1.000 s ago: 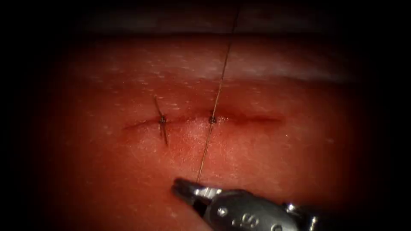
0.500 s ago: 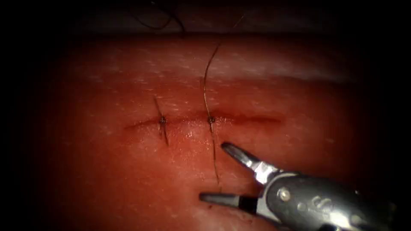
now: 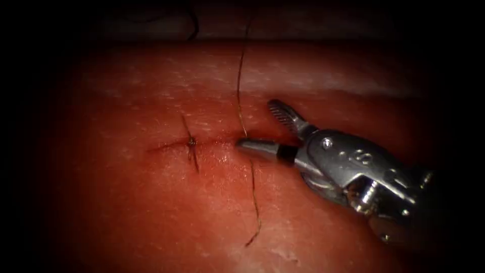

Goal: Wound Closure

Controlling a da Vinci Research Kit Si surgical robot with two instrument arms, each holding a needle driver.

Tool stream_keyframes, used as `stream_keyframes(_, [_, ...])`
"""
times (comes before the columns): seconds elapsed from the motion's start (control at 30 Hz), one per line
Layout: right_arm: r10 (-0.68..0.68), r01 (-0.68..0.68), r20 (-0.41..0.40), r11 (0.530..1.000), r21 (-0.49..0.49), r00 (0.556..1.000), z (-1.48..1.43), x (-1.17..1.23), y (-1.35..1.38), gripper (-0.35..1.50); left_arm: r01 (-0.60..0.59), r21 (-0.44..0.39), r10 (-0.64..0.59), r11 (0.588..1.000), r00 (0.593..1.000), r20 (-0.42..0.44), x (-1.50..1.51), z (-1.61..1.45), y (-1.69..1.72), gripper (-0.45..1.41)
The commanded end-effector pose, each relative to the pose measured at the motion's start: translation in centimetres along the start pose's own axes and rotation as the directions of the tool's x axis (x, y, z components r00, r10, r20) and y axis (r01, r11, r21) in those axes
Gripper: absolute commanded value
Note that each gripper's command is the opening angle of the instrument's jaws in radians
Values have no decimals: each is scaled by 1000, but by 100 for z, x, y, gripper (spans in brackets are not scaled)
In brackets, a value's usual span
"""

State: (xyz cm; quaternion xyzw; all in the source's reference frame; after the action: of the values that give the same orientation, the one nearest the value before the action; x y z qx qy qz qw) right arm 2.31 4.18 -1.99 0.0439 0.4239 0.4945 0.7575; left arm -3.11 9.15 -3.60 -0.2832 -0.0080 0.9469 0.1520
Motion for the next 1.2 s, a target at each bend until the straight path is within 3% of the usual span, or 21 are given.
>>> stream_keyframes(0.03, [2, -2, -6, 1000, 5, 1000, 18, 3, -4, 141, -13, 3, 13, 1000, 1000, -2, 9, 1, -1, -35])
stream_keyframes(0.27, [-2, 2, -13, 1000, 14, 1000, 44, 0, 0, 138, -27, 6, 27, 1000, 1000, -3, 16, 0, 9, -35])
stream_keyframes(0.43, [-11, 11, -5, 1000, 14, 1000, 62, -7, 4, 133, -28, 15, 29, 999, 999, -17, 17, -19, 8, -35])
stream_keyframes(0.6, [-7, 7, -3, 1000, 15, 1000, 69, -14, 8, 135, -37, 22, 37, 999, 999, -24, 22, -35, 12, -35])
stream_keyframes(0.9, [-5, 5, 4, 999, 33, 1000, 88, -10, -6, 135, -54, 30, 55, 998, 998, -18, 34, -35, 23, -35])
stream_keyframes(1.2, [-9, 9, 2, 999, 31, 1000, 96, -18, -1, 131, -57, 32, 58, 998, 998, -20, 32, -42, 34, -35])
